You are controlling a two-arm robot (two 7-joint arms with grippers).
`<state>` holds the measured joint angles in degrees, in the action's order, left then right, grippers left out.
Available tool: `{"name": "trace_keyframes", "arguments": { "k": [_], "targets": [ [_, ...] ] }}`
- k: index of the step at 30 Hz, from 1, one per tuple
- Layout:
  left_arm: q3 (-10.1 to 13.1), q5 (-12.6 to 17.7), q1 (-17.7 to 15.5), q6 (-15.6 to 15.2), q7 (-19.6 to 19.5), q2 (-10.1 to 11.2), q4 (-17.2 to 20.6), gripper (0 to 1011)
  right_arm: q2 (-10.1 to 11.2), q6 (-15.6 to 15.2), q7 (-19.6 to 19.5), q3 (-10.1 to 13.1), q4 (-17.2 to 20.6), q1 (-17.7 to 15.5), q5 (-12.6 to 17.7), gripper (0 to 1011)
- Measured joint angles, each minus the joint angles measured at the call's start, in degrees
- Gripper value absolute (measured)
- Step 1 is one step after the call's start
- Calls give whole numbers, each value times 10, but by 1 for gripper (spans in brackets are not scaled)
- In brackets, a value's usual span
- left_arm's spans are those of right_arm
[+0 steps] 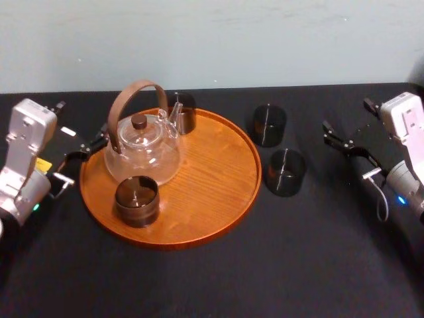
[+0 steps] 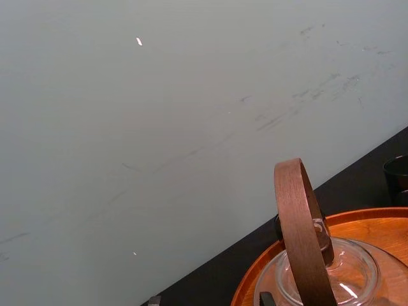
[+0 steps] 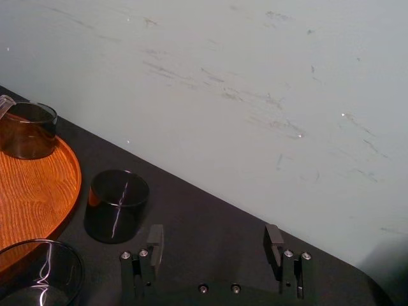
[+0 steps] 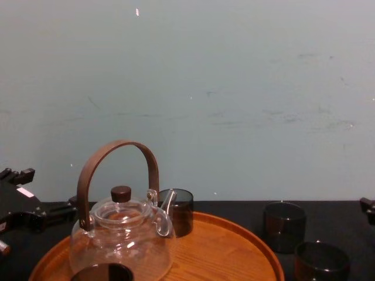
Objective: Pick up the glass from the table and place it on the tray.
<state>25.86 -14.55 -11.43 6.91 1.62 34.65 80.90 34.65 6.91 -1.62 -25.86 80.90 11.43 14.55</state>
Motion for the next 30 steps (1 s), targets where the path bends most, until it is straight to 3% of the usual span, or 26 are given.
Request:
{"name": "trace_keyframes", "arguments": {
  "k": [12,20,30],
  "targets": [
    [0,0,0,0,0,0,0,1001,-1,-3,20,6,1,-2,0,1002],
    [0,0,0,0,0,0,0,1001,4,-17,60,16,13,-11,14,1002],
    [0,0,0,0,0,0,0,1001,29,-39,125,33,46,-37,42,1002]
  ]
}}
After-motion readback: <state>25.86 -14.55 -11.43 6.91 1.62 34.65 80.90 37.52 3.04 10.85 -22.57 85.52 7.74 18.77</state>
